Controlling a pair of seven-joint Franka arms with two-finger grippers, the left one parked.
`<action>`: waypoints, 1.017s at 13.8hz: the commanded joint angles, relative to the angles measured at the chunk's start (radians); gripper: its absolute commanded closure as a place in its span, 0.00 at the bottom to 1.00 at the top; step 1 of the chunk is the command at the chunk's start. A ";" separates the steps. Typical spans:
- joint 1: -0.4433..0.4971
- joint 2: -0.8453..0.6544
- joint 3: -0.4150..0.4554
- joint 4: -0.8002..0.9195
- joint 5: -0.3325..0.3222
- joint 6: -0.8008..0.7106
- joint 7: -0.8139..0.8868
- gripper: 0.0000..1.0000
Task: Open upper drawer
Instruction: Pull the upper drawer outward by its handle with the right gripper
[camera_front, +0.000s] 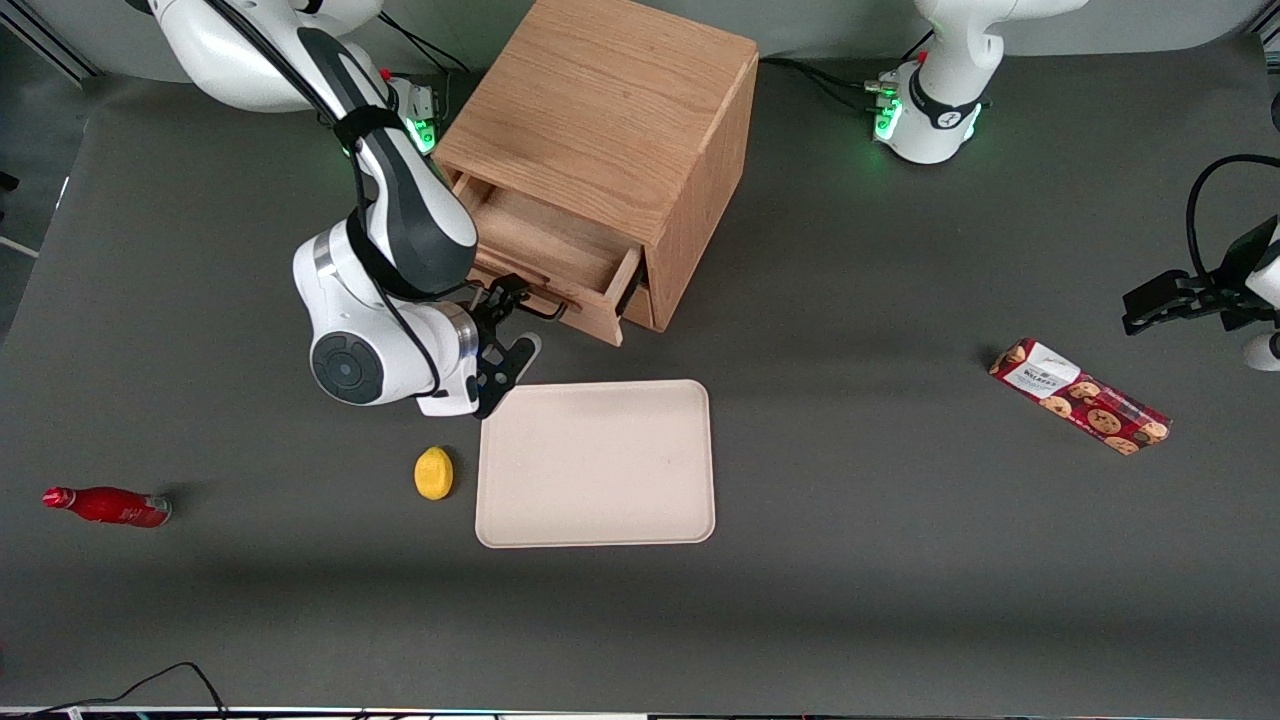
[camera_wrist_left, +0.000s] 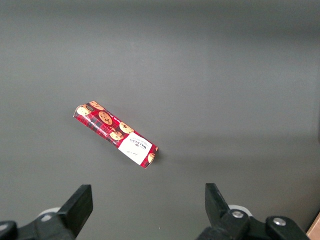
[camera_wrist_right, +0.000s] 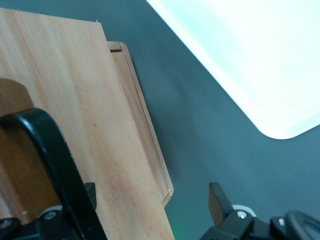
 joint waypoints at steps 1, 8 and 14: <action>-0.030 0.037 0.018 0.064 -0.018 -0.014 -0.035 0.00; -0.078 0.087 0.021 0.135 -0.041 -0.020 -0.082 0.00; -0.153 0.129 0.082 0.184 -0.075 -0.021 -0.090 0.00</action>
